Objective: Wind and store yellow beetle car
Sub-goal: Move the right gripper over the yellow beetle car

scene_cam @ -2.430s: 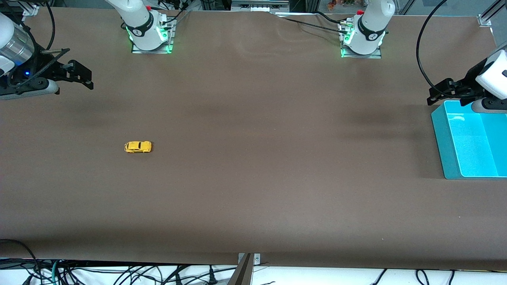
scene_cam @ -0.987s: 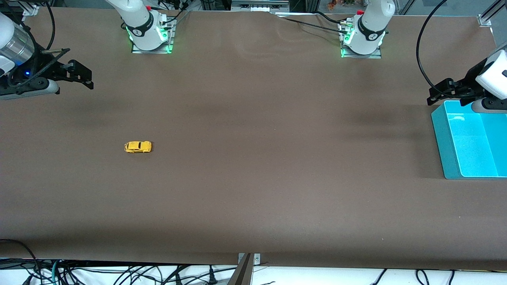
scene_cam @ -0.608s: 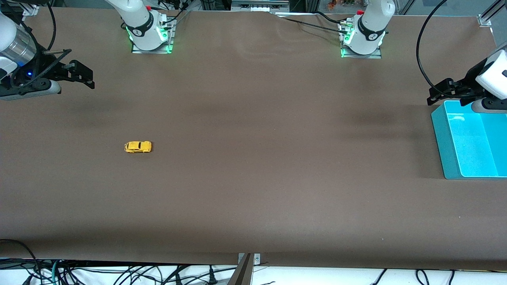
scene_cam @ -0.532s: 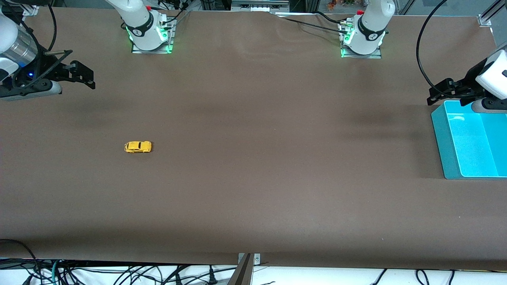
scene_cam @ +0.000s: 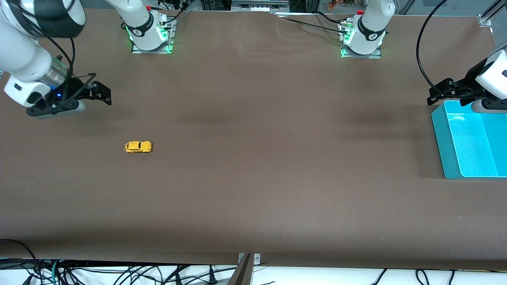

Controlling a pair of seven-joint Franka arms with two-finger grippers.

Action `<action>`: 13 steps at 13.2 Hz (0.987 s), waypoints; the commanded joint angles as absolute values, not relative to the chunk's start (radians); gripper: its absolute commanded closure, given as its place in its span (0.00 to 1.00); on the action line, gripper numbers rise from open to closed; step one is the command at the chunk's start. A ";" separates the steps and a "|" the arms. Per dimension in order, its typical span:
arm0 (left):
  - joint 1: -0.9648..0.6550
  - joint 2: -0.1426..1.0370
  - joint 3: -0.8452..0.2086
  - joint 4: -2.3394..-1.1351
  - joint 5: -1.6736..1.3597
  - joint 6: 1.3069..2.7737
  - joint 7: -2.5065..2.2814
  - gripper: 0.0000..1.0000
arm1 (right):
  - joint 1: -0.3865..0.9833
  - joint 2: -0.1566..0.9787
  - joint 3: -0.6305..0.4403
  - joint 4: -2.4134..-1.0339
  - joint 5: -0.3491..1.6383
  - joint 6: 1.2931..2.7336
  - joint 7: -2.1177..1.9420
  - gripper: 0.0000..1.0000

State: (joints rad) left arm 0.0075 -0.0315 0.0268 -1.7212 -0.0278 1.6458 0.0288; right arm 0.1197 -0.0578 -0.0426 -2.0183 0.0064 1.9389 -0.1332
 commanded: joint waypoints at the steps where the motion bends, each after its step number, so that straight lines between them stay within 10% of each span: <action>1: 0.000 -0.035 0.028 -1.707 -0.008 1.626 0.025 0.00 | 0.110 -0.042 -0.034 -2.110 0.025 2.081 -0.211 0.00; 13: 0.000 -0.035 0.026 -1.707 -0.008 1.615 0.026 0.00 | 0.106 0.152 0.003 -2.252 0.026 2.428 -1.179 0.00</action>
